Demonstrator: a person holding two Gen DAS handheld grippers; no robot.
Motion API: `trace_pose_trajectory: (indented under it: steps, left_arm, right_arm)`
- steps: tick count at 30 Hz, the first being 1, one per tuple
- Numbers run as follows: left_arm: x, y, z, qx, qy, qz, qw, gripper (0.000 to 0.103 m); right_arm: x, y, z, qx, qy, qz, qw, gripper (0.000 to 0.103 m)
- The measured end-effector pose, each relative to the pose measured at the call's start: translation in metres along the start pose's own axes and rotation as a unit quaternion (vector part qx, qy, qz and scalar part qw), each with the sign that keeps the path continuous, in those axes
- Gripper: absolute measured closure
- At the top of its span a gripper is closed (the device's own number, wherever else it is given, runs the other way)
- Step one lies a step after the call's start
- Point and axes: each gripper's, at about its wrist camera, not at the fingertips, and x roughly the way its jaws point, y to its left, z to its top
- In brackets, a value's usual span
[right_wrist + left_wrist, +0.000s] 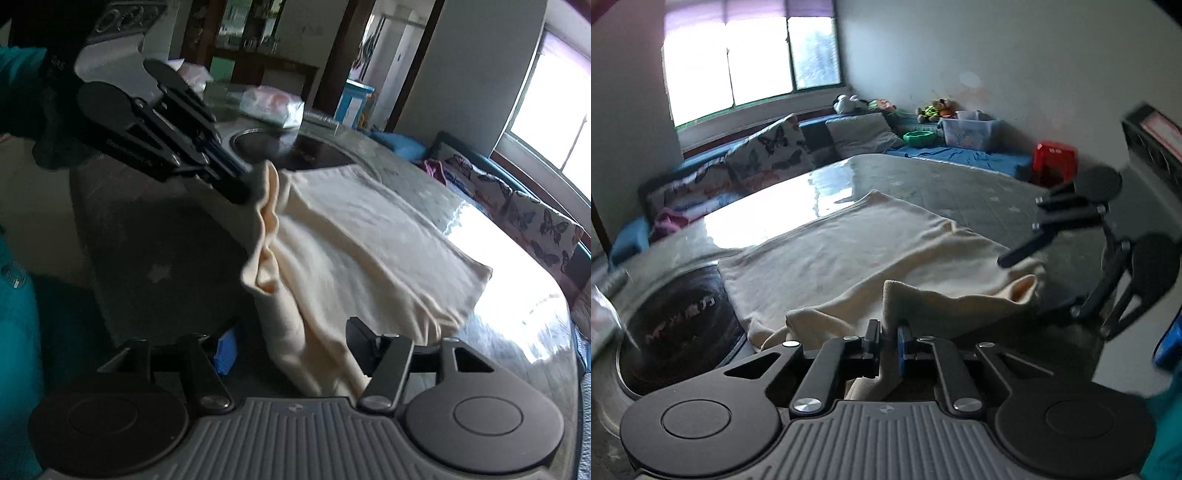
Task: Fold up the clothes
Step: 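Grasp the sweatshirt's hem end with both grippers and lift it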
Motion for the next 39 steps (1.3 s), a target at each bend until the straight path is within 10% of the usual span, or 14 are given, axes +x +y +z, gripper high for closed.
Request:
trace_pose_trajectory:
  steps: [7, 17, 22, 39]
  left_arm:
    - [0.003, 0.004, -0.006, -0.004, 0.005, 0.006, 1.0000, 0.087]
    - [-0.012, -0.017, -0.041, 0.085, 0.011, 0.045, 0.9953, 0.072]
    - [-0.013, -0.012, -0.045, 0.077, 0.011, 0.047, 0.9959, 0.095]
    - [-0.102, -0.036, -0.034, 0.034, -0.014, -0.022, 0.9991, 0.097]
  right_arm:
    - [0.015, -0.036, 0.014, 0.113, 0.007, 0.043, 0.993, 0.089]
    - [0.010, -0.055, 0.024, 0.157, -0.013, 0.047, 0.986, 0.091]
    - [0.004, -0.046, 0.021, 0.154, -0.018, 0.040, 0.987, 0.093]
    - [-0.095, -0.013, 0.023, 0.145, -0.035, 0.085, 0.985, 0.094]
